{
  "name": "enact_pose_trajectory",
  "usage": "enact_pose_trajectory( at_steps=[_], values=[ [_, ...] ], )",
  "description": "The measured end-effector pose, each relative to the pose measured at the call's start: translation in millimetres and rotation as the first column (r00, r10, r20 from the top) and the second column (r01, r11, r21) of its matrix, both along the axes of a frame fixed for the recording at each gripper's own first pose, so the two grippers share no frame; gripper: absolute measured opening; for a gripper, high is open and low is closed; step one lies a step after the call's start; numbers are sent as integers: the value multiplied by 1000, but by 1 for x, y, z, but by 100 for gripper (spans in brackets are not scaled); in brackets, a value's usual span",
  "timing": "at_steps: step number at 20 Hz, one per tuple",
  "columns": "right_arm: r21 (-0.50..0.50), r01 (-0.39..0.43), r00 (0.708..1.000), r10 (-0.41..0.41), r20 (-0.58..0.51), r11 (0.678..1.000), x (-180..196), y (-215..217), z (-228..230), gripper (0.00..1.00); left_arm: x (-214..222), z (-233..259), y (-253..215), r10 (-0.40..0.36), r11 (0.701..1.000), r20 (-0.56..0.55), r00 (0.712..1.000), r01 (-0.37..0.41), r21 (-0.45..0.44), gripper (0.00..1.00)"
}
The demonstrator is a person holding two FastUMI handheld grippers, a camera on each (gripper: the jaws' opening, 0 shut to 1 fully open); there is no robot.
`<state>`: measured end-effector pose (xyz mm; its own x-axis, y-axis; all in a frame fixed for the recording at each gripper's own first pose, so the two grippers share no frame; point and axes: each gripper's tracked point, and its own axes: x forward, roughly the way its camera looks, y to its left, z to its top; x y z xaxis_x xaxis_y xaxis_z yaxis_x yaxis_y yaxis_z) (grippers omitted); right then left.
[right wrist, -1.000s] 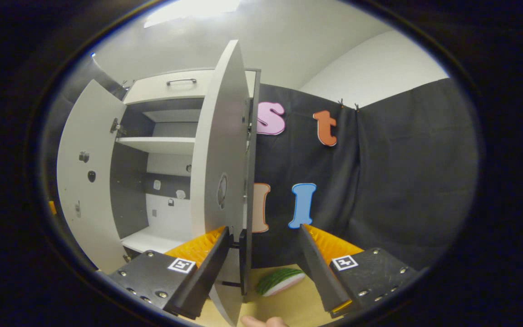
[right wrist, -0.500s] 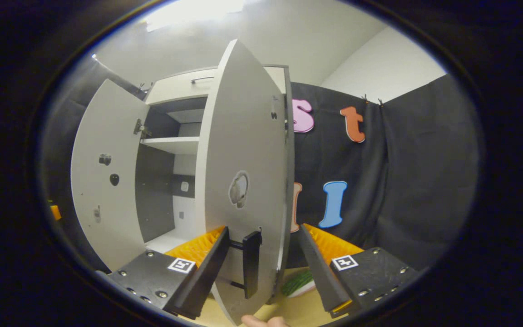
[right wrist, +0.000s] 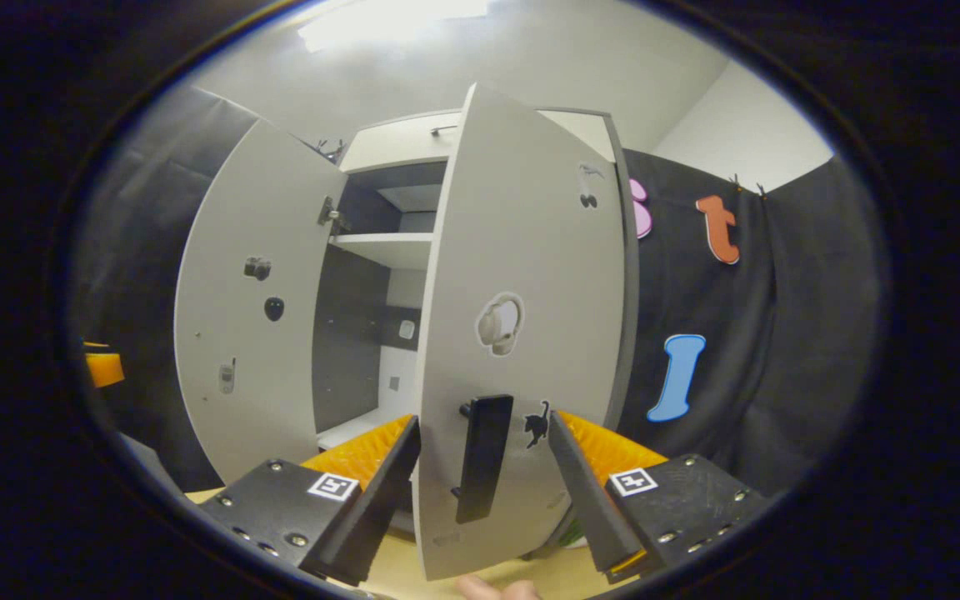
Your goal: Grasp the bottle in the cabinet with the left hand and place it on the coaster, then close the right door with the right hand and the left door with the left hand.
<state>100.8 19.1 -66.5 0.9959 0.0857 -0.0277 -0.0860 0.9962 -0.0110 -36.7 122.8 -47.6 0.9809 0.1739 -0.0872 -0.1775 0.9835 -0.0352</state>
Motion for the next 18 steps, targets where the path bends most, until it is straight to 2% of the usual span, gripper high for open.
enact_pose_trajectory(
  at_steps=[1,7,14,15,18],
  values=[
    [-4,-16,1000,16,2,1000,-1,7,0,94,0,0,1,4,1000,1,1000,-4,-1,94],
    [-25,-60,998,60,1,998,-5,31,0,94,2,-4,19,28,1000,-2,1000,-28,-12,95],
    [-15,-61,998,61,-5,998,-3,43,1,94,14,-9,39,49,999,-4,999,-49,-25,94],
    [-9,-59,998,59,-7,998,-2,44,0,96,15,-9,42,52,998,-3,999,-52,-25,94],
    [-1,-52,999,52,-13,999,-2,45,-1,94,19,-8,58,76,997,7,997,-76,-19,94]
  ],
)
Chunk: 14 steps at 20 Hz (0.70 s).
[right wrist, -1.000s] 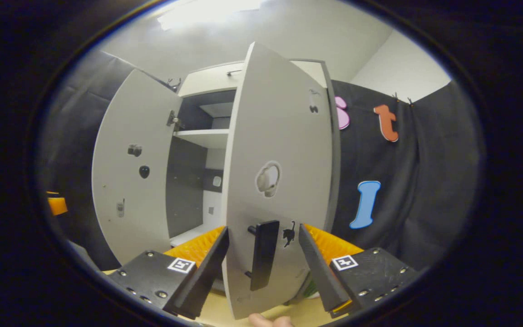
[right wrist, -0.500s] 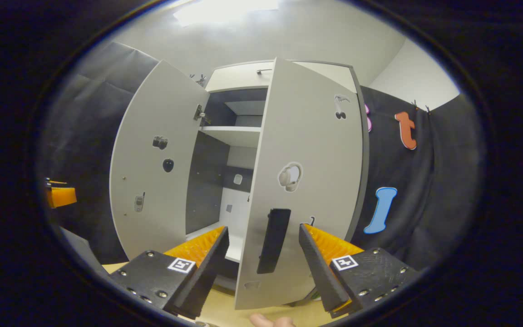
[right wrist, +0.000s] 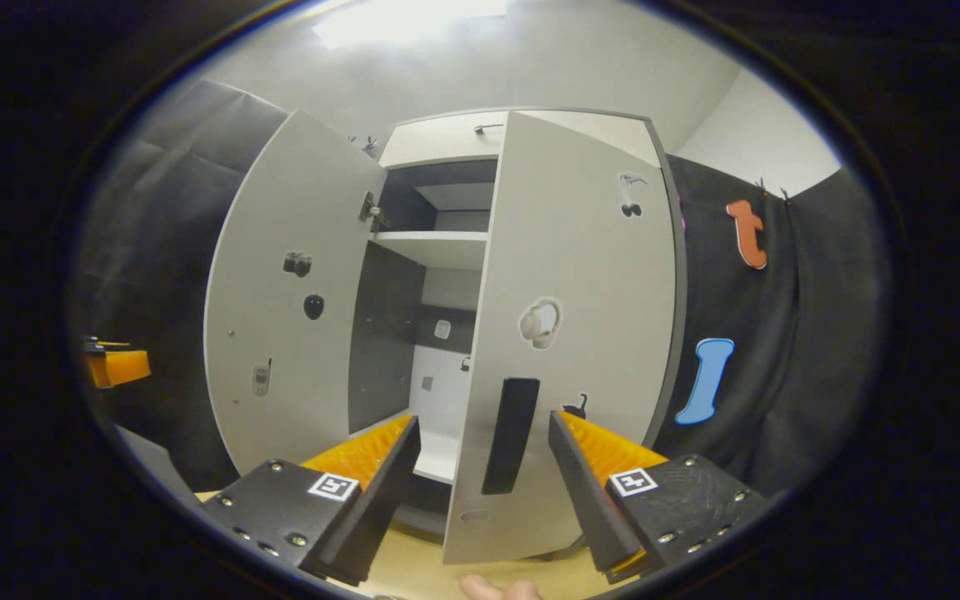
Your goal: Grasp the bottle in the cabinet with the left hand and place it on the coaster, then close the right door with the right hand and the left door with the left hand.
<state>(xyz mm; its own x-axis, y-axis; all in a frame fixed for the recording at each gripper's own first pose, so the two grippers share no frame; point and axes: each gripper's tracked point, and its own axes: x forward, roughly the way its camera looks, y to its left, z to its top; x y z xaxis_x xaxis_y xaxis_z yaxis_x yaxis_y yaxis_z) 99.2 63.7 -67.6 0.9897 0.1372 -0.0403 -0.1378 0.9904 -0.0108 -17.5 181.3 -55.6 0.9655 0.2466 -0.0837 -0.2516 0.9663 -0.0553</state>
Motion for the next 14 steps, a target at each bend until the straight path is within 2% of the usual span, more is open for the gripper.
enact_pose_trajectory(
  at_steps=[9,14],
  values=[
    [-6,48,999,-48,2,999,0,-6,0,94,11,-3,54,106,992,33,994,-103,-69,95],
    [-4,74,997,-74,1,997,0,-10,1,94,30,-19,65,106,993,11,994,-105,-55,95]
  ],
)
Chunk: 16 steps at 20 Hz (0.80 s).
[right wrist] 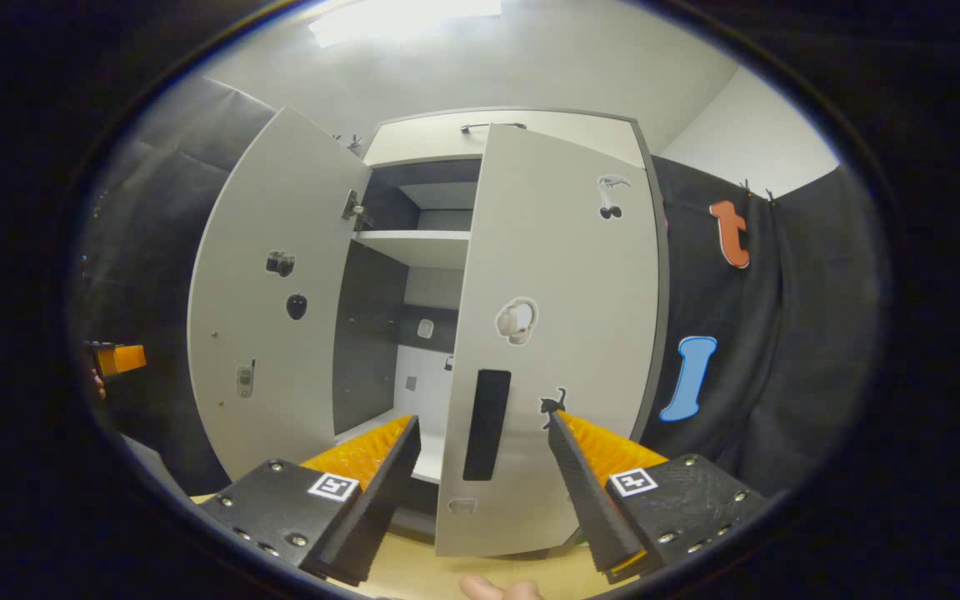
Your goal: Grasp the bottle in the cabinet with the left hand and place it on the coaster, then close the right door with the right hand and the left door with the left hand.
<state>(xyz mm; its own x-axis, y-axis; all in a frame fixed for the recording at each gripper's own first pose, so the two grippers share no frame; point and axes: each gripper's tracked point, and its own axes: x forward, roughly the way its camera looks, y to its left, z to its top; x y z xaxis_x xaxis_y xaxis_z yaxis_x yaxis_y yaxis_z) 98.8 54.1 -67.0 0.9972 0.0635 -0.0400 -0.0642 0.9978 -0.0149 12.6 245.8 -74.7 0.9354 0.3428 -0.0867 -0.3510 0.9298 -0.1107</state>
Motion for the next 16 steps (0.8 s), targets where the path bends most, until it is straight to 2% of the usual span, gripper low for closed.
enact_pose_trajectory(
  at_steps=[16],
  values=[
    [-31,59,998,-59,-19,998,7,-14,-7,94,63,-59,-37,-134,991,-84,987,134,-16,95]
  ],
)
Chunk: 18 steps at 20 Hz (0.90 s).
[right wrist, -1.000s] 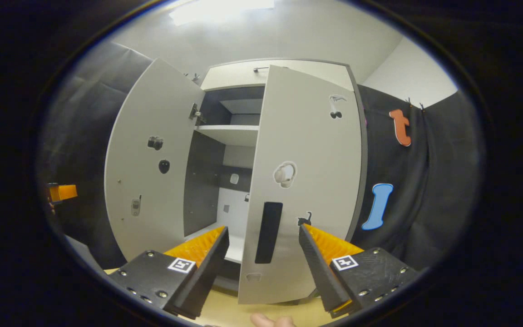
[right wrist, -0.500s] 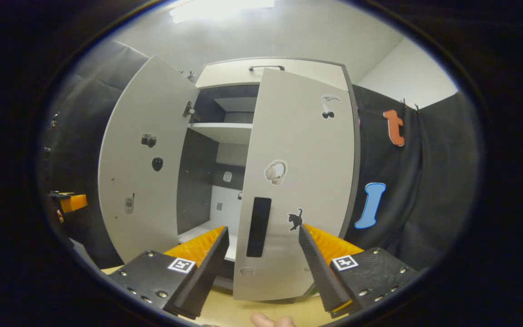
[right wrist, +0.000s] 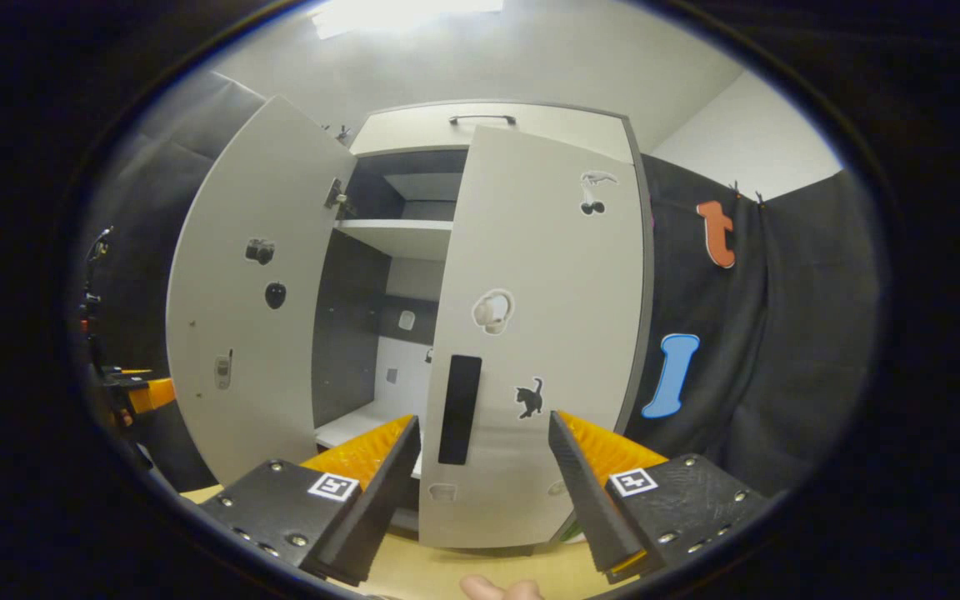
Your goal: Grasp the bottle in the cabinet with the left hand and place it on the coaster, then close the right door with the right hand and the left door with the left hand.
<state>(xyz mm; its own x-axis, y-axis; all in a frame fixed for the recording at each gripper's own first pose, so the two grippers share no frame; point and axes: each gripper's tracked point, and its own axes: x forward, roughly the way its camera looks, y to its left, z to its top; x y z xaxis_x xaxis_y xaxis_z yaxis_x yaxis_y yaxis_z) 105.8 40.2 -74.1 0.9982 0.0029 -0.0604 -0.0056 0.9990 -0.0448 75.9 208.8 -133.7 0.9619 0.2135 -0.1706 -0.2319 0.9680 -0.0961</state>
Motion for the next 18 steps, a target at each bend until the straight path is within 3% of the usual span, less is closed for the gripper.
enact_pose_trajectory(
  at_steps=[4,10,18],
  values=[
    [7,0,1000,0,-4,1000,4,-1,-2,94,1,4,-1,-5,1000,25,1000,6,-13,95],
    [4,-4,1000,4,-6,1000,8,-1,-4,94,3,-3,27,74,997,11,997,-73,-29,94],
    [-4,11,1000,-11,-11,1000,10,-12,-3,94,15,-17,27,57,997,-13,998,-58,-41,95]
  ],
)
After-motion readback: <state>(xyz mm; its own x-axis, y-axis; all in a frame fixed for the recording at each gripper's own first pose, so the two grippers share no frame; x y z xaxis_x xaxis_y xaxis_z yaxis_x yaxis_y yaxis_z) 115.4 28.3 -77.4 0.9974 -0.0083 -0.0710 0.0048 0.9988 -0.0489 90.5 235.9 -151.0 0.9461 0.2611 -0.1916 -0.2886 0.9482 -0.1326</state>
